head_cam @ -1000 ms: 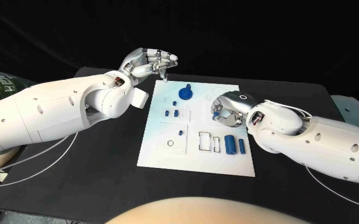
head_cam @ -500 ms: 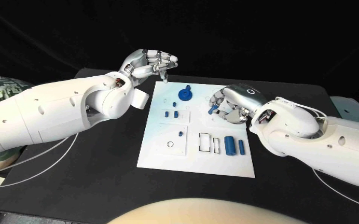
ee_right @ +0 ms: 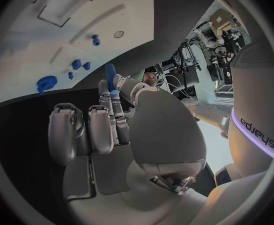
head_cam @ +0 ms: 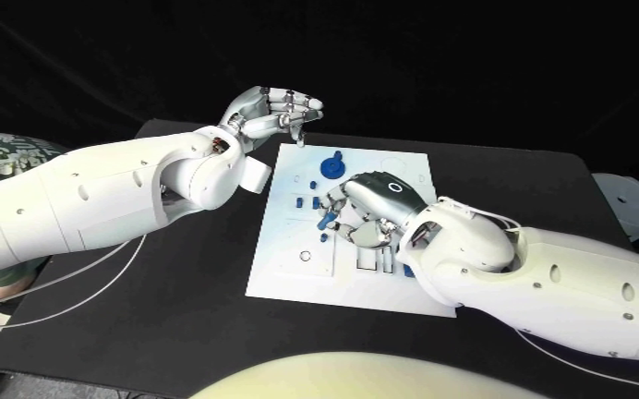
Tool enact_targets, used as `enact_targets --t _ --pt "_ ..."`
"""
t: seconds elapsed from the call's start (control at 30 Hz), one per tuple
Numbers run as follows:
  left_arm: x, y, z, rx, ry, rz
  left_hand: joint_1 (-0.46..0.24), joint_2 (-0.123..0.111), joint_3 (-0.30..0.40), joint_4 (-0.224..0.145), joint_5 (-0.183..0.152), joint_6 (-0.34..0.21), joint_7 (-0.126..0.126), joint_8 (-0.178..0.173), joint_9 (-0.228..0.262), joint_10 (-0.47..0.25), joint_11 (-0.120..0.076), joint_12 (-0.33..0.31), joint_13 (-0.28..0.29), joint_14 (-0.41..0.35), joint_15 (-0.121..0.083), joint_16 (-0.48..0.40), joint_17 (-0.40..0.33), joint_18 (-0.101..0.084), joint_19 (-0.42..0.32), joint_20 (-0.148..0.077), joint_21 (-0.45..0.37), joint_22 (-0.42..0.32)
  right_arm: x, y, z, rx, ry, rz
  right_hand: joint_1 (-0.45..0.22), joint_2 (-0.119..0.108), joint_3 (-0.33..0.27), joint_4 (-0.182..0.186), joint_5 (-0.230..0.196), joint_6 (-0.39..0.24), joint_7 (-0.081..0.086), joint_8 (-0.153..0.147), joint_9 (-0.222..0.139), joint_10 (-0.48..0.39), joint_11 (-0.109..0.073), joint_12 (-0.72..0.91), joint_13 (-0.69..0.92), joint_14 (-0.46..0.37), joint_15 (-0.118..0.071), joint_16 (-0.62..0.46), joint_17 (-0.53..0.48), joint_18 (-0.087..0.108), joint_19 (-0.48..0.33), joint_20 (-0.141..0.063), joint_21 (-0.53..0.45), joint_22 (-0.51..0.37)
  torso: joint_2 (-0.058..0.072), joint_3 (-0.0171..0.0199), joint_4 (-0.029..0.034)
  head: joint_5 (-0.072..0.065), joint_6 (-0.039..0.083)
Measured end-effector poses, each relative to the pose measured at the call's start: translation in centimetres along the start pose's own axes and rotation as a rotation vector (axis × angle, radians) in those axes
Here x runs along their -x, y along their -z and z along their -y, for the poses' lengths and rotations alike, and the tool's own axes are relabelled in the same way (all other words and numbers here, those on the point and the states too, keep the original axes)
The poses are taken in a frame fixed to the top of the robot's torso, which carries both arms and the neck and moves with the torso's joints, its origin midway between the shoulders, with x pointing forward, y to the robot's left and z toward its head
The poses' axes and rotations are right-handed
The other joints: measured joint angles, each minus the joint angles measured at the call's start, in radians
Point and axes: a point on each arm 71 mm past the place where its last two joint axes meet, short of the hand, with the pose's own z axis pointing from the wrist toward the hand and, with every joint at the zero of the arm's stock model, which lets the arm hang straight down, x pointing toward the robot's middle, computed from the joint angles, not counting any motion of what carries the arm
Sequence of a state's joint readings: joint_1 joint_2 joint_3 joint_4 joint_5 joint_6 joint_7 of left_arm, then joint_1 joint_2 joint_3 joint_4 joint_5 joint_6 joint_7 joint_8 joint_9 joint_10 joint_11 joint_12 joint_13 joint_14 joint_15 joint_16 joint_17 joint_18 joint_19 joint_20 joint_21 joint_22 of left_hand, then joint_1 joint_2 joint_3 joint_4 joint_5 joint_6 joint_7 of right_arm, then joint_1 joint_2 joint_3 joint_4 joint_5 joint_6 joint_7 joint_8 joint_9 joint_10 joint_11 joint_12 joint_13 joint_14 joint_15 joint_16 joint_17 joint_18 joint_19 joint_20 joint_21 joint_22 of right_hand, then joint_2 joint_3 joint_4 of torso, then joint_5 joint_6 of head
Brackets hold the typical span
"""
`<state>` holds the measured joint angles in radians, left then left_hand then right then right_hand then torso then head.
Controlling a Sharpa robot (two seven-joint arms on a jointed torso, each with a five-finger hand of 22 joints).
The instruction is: Assemble the parts on the task board
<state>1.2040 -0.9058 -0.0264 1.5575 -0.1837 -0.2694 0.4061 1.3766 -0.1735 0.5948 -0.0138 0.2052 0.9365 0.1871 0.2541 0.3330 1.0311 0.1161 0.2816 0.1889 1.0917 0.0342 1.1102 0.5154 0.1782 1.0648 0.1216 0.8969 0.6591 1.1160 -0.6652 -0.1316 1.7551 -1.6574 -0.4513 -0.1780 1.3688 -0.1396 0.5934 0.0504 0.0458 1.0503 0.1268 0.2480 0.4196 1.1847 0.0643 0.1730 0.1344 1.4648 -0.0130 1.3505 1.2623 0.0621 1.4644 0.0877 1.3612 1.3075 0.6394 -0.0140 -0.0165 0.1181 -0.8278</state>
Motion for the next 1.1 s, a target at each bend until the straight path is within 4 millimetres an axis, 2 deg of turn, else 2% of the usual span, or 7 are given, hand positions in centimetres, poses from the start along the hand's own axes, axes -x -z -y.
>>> enact_targets --t 0.17,0.4,0.77,0.83,1.1 --pt "-0.3 -0.2 0.0 -0.001 0.003 -0.006 0.000 0.000 0.000 0.000 0.000 0.000 0.000 0.000 0.000 0.000 0.000 0.000 0.000 0.000 0.000 0.000 0.000 0.000 0.000 0.000 0.000 0.000 -2.3 -0.8 -1.0 0.022 -0.031 -0.029 0.000 0.000 0.004 -0.004 0.004 0.000 0.000 0.000 0.000 0.000 0.000 -0.002 0.000 0.000 0.000 0.000 0.000 0.000 0.000 0.000 0.004 0.000 0.001 -0.0006 -0.0005 0.002 0.003" --pt "-0.4 -0.2 0.0 0.000 0.005 -0.010 0.000 0.000 0.000 0.000 0.000 0.000 0.000 0.000 -0.001 0.000 0.000 0.002 0.000 0.000 0.000 0.000 0.000 0.000 0.000 0.000 0.000 -0.001 -4.0 -1.4 -0.8 0.016 -0.033 -0.053 0.000 0.000 0.004 -0.004 0.005 -0.002 0.000 -0.001 0.001 0.000 0.000 -0.004 0.000 0.000 0.000 0.000 0.000 0.000 0.000 0.000 0.004 0.000 0.001 0.0005 -0.0009 0.007 0.001" --pt "-0.4 -0.2 0.0 0.001 0.007 -0.012 0.000 0.000 -0.003 0.003 0.000 0.000 0.000 0.000 -0.001 0.000 0.000 0.004 0.000 0.000 0.000 0.000 -0.001 0.000 0.000 0.000 0.000 -0.001 -5.3 -1.6 -0.3 0.006 -0.026 -0.084 0.000 0.000 0.007 -0.007 0.005 -0.004 0.001 -0.004 0.002 0.000 0.000 -0.005 0.000 0.000 0.000 0.000 0.000 0.000 0.000 0.000 0.009 0.000 0.002 0.0024 -0.0023 0.013 -0.005" --pt "-0.4 -0.2 0.0 0.001 0.007 -0.012 0.000 0.000 -0.003 0.003 0.000 0.000 0.000 0.000 -0.001 0.000 0.000 0.004 0.000 0.000 0.000 0.000 -0.001 0.000 0.000 0.000 0.000 -0.001 -5.4 -1.6 -0.2 0.005 -0.022 -0.089 0.000 0.000 0.007 -0.007 0.005 -0.004 0.002 0.000 0.002 0.000 0.000 -0.006 0.000 0.000 0.000 0.000 0.000 -0.011 0.000 0.000 0.015 0.000 0.002 0.0023 -0.0024 0.014 -0.004" --pt "-0.4 -0.2 0.0 0.002 0.007 -0.013 -0.005 0.005 -0.003 0.003 0.000 0.000 0.000 0.004 -0.001 0.000 0.000 0.004 0.000 0.000 0.000 0.000 -0.001 0.000 0.000 0.000 0.000 -0.001 -5.8 -1.7 -0.3 0.007 -0.010 -0.114 0.000 0.000 0.007 -0.007 0.004 -0.007 0.002 0.000 0.002 0.002 0.002 -0.008 0.000 0.000 0.000 0.000 0.000 -0.011 0.000 0.000 0.015 0.001 0.002 0.0023 -0.0026 0.016 -0.006"
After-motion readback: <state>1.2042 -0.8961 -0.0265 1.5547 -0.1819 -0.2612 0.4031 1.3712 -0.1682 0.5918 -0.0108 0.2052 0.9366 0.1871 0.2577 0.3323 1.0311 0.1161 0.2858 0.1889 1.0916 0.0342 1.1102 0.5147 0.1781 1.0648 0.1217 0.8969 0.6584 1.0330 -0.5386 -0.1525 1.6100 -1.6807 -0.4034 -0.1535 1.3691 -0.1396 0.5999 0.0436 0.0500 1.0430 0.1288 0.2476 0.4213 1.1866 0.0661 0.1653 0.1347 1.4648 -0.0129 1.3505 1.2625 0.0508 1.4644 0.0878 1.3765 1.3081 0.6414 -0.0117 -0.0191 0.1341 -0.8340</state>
